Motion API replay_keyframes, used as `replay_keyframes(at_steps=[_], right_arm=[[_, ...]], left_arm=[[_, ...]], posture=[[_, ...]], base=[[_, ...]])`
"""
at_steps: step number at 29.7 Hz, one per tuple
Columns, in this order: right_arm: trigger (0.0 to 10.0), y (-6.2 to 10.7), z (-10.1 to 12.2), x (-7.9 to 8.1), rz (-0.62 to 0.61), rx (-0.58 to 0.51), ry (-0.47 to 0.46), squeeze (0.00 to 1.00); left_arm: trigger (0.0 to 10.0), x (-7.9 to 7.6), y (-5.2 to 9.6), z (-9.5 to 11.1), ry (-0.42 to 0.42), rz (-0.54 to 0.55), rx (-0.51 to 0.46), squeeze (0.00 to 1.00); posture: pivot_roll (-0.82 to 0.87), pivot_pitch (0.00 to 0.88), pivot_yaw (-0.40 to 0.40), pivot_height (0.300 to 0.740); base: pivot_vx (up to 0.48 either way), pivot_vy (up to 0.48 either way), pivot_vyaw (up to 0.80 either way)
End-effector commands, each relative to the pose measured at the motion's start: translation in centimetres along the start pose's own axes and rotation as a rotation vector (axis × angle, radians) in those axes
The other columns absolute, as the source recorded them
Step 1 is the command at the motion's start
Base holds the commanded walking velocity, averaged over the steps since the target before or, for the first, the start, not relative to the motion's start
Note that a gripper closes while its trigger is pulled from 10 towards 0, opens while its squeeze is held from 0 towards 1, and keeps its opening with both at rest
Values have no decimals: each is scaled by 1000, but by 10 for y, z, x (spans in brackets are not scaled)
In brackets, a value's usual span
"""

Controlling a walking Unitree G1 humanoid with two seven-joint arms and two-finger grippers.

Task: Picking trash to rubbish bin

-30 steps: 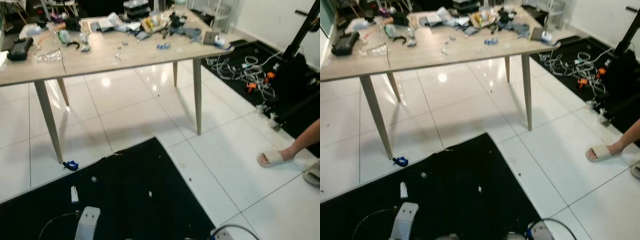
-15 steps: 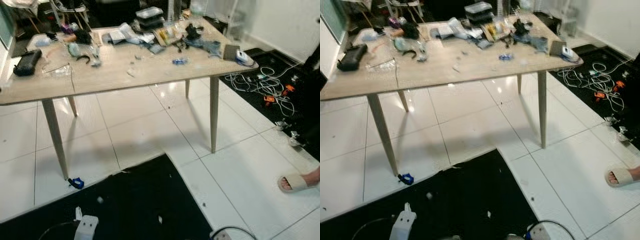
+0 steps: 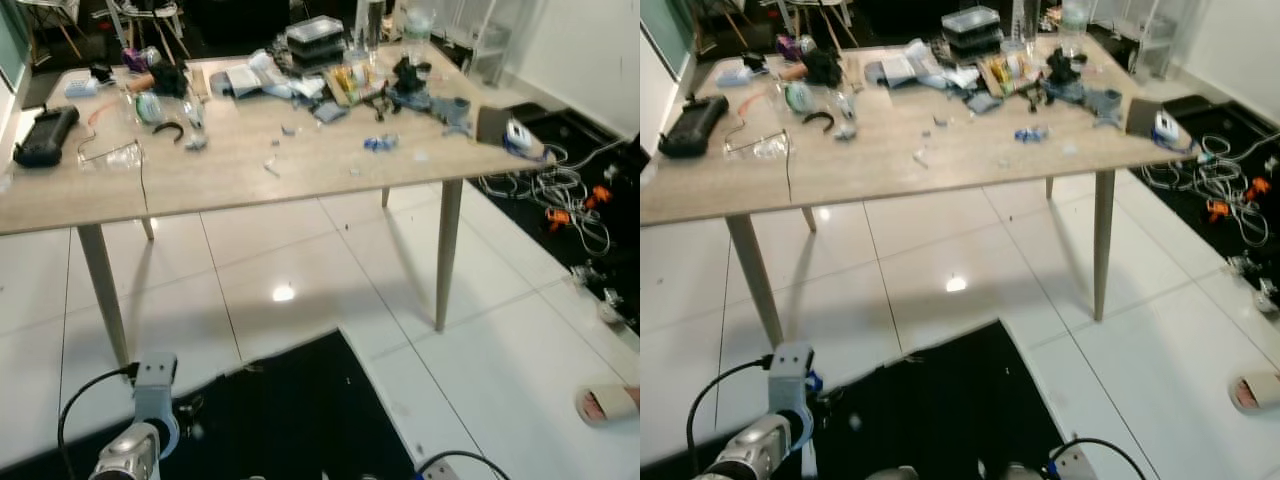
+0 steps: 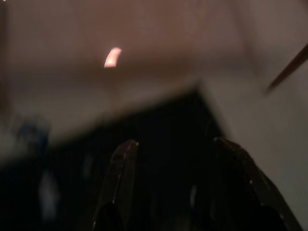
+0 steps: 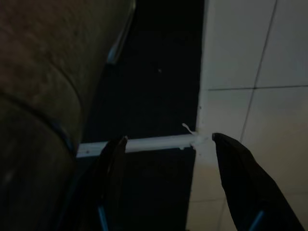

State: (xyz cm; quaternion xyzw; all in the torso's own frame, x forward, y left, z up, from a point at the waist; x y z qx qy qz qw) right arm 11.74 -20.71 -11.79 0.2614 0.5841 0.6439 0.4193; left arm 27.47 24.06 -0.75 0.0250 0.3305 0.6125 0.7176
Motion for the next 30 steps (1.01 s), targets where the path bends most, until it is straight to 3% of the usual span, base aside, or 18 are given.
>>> replay_keyframes(at_steps=[1,2,4,5,6,8,11,15,22,23,24,25,28,30], right_arm=[[10000,-1,-5,10,30,11,-13,0],[10000,-1,-5,10,30,11,-13,0],[10000,-1,-5,10,31,12,-13,0],[10000,-1,-5,10,31,12,-13,0],[10000,-1,-5,10,31,13,-13,0],[10000,-1,-5,9,31,14,-12,0],[10000,-1,-5,9,32,15,-9,0],[10000,-1,-5,10,31,12,-10,0],[10000,-1,-4,10,28,10,-12,0],[10000,-1,-5,10,27,11,-12,0],[10000,-1,-5,10,27,11,-12,0],[10000,-1,-4,10,27,13,-9,0],[10000,-1,-4,10,27,14,-8,0],[10000,-1,-4,10,27,13,-9,0]], left_arm=[[10000,-33,-7,36,19,-379,-68,0],[10000,-33,-7,36,19,-379,-68,0],[10000,-64,1,59,-7,-693,-88,0],[10000,-64,1,59,-7,-693,-88,0],[10000,-83,9,70,-33,-847,-102,0],[10000,-115,25,90,-65,-1048,-156,0],[10000,-143,31,122,-66,-1119,-314,0],[10000,-162,23,152,-20,-1096,-489,0],[10000,-172,11,155,-3,-1016,-520,0],[10000,-174,3,150,-28,-891,-483,0],[10000,-174,3,150,-28,-891,-483,0],[10000,-174,-5,143,-110,-785,-457,0],[10000,-176,-9,138,-169,-738,-443,0],[10000,-176,-18,134,-239,-647,-433,0]], posture=[[-17,91,47,740],[-17,91,47,740],[-17,91,47,740],[-17,91,47,740],[-16,94,47,740],[-16,94,47,740],[-16,94,47,740],[-18,88,48,740],[-25,83,51,740],[-25,83,51,740],[-25,83,51,740],[-28,78,51,740],[-28,78,51,740],[-28,78,51,740]], base=[[371,0,0],[371,0,0],[366,0,0],[360,0,0],[364,0,0],[366,0,0],[364,0,0],[364,0,0],[365,0,0],[352,0,0],[352,0,0],[352,0,0],[351,0,0],[352,0,0]])
Point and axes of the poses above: a point about 5 cm out from each wrist's last joint towards the gripper, its own y axis pointing back from the gripper into the wrist, its own z axis along the axis of the wrist's last joint, x = y × z, the point moved 1 cm from there along -y, pointing out of the wrist towards the gripper, and after that the axes turned 12 degrees about y, right-handed, at the moved point
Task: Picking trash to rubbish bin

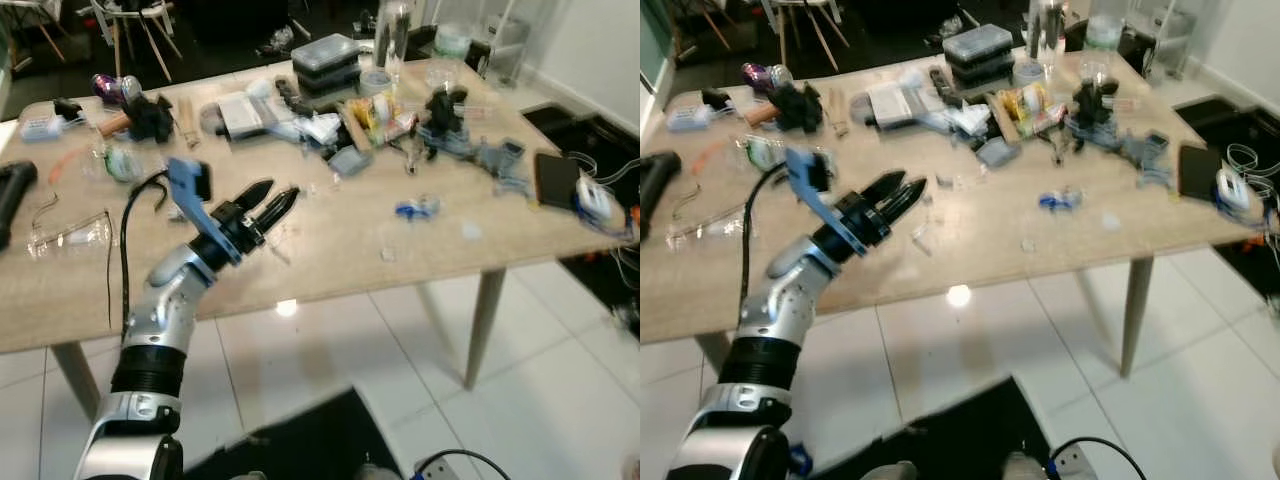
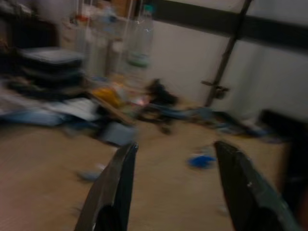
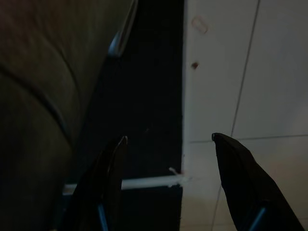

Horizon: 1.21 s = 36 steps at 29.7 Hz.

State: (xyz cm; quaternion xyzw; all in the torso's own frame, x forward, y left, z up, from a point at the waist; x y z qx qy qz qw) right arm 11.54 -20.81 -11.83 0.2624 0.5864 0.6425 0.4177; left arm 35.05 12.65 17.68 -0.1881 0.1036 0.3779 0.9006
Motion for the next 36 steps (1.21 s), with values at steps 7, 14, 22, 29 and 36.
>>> replay_keyframes(at_steps=[7,14,22,29,36], right_arm=[[10000,-1,-1,10,27,3,-16,0],[10000,-1,-2,10,27,6,-19,0],[10000,-1,-2,10,27,10,-20,0],[10000,-1,-2,11,31,12,-14,0],[10000,-1,-2,12,37,15,-2,0]], left_arm=[[10000,13,-1,-13,-167,155,100,0],[10000,38,4,-20,-266,413,193,0],[10000,66,24,-5,-400,559,243,0],[10000,92,52,49,-449,635,184,0],[10000,94,68,59,-412,576,227,0]], posture=[[-28,82,57,740],[-29,87,59,740],[-32,93,61,740],[-23,95,62,740],[-13,100,63,740]], base=[[349,0,0],[225,0,0],[0,0,0],[0,0,0],[0,0,0]])
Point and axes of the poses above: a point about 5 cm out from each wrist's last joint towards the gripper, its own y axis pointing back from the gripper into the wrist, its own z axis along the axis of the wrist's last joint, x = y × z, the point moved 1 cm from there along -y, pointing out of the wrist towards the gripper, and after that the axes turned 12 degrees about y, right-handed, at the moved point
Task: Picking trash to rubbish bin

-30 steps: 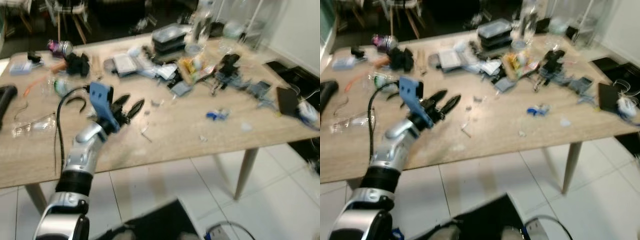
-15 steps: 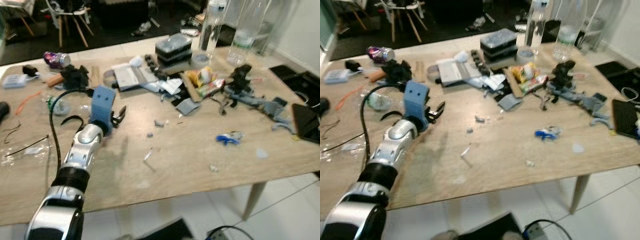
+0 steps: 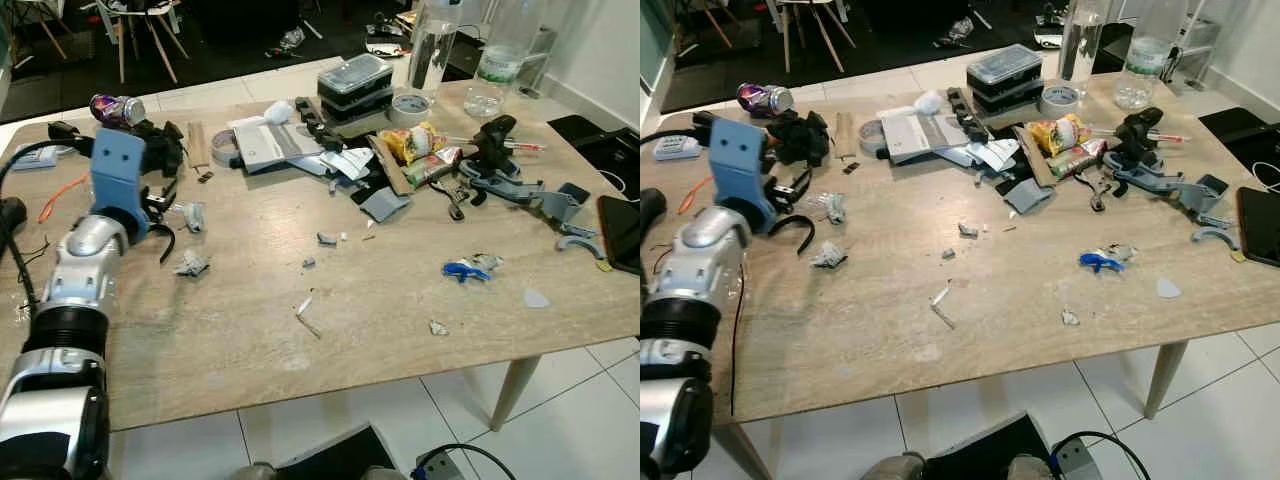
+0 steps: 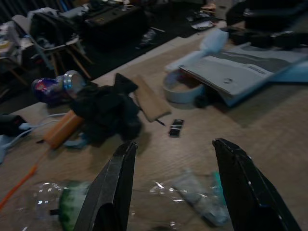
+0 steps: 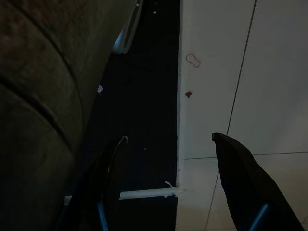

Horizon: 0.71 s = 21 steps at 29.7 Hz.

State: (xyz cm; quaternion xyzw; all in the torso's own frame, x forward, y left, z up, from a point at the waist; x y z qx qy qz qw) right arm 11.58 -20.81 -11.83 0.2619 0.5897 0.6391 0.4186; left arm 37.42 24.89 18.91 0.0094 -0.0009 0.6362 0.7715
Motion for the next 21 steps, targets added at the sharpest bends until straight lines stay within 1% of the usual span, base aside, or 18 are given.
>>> replay_keyframes(at_steps=[1,2,4,5,6,7,9,11,16,19,21], right_arm=[[10000,-1,-3,12,44,8,-3,0],[10000,-1,-3,12,44,8,-2,0],[10000,-1,-3,12,44,9,-2,0],[10000,-1,-3,12,44,9,-1,0],[10000,-1,-3,12,44,11,1,0],[10000,-1,-3,12,44,11,1,0],[10000,-1,-4,12,44,12,3,0],[10000,-1,-4,12,44,13,4,0],[10000,-1,-4,12,44,14,7,0],[10000,-1,-4,12,44,13,8,0],[10000,-1,-4,12,44,13,10,0]], left_arm=[[10000,5,6,-8,-9,-11,45,0],[10000,4,7,-9,-7,-18,50,0],[10000,-1,10,-16,6,-78,90,0],[10000,-4,12,-21,-6,-114,115,0],[10000,-13,17,-32,-29,-205,186,0],[10000,-13,17,-32,-29,-205,186,0],[10000,-18,22,-38,-61,-259,226,0],[10000,-18,23,-38,-39,-263,244,0],[10000,-16,24,-40,-34,-255,263,0],[10000,-15,24,-43,-32,-247,276,0],[10000,-16,25,-49,-24,-247,299,0]], posture=[[-13,100,63,740],[-13,100,63,740],[-13,100,63,740],[-13,100,63,740],[-14,103,60,740],[-14,103,60,740],[-14,103,60,740],[-14,103,60,740],[-14,103,60,740],[-14,103,60,740],[-16,100,60,740]], base=[[0,0,0],[0,0,0],[0,0,0],[0,0,0],[0,0,0],[0,0,0],[0,0,0],[0,0,0],[0,0,0],[0,0,0],[0,0,0]])
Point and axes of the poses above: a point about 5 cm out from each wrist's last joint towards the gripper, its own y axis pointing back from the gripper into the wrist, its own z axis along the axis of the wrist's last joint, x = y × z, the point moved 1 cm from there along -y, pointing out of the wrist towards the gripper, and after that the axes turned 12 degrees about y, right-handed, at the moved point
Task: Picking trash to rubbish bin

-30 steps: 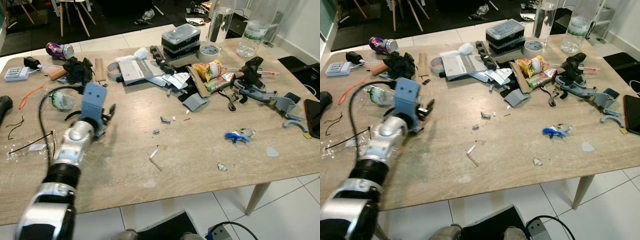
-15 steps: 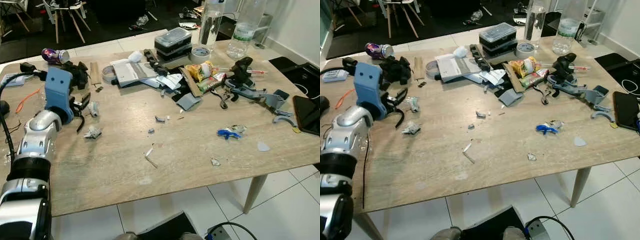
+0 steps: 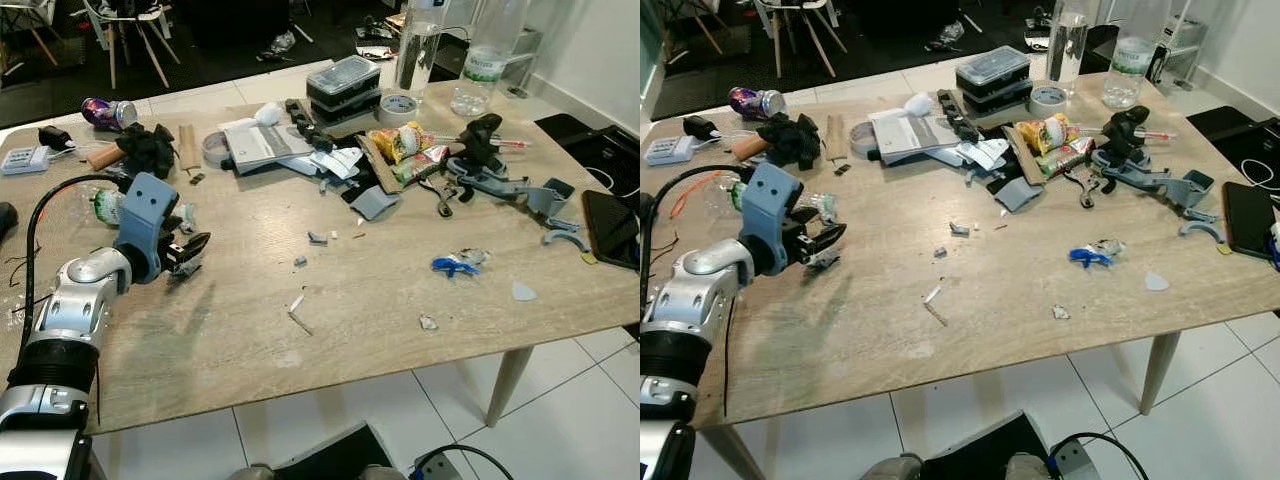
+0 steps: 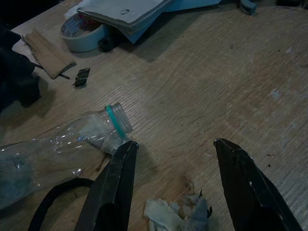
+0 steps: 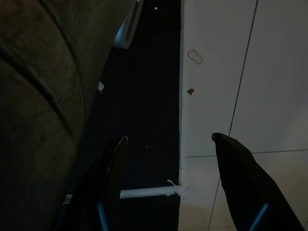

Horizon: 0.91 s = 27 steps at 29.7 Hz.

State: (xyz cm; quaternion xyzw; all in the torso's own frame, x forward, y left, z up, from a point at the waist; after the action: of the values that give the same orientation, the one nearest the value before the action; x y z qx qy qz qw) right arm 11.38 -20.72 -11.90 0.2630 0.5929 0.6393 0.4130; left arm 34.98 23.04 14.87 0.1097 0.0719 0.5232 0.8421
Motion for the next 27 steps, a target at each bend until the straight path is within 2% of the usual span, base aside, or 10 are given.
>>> replay_keyframes(at_steps=[1,8,20,21,23,24,27], right_arm=[[10000,-1,-2,10,37,5,3,0],[10000,-1,-2,10,35,6,6,0],[10000,-1,-2,10,33,7,12,0],[10000,-1,-2,10,33,6,12,0],[10000,-1,-2,10,33,6,13,0],[10000,-1,-2,10,33,7,14,0],[10000,-1,-2,10,32,7,13,0]], left_arm=[[10000,4,4,-15,7,21,75,0],[10000,9,5,-40,47,83,192,0],[10000,8,8,-56,62,82,274,0],[2627,7,8,-57,66,78,275,0],[2627,7,8,-57,69,75,275,0],[0,5,9,-60,69,60,285,0],[0,4,9,-60,72,53,287,0]], posture=[[-16,100,60,740],[-21,95,61,740],[-21,95,61,740],[-21,95,61,740],[-21,95,61,740],[-21,95,61,740],[-20,97,61,740]], base=[[0,0,0],[0,0,0],[0,0,0],[0,0,0],[0,0,0],[0,0,0],[0,0,0]])
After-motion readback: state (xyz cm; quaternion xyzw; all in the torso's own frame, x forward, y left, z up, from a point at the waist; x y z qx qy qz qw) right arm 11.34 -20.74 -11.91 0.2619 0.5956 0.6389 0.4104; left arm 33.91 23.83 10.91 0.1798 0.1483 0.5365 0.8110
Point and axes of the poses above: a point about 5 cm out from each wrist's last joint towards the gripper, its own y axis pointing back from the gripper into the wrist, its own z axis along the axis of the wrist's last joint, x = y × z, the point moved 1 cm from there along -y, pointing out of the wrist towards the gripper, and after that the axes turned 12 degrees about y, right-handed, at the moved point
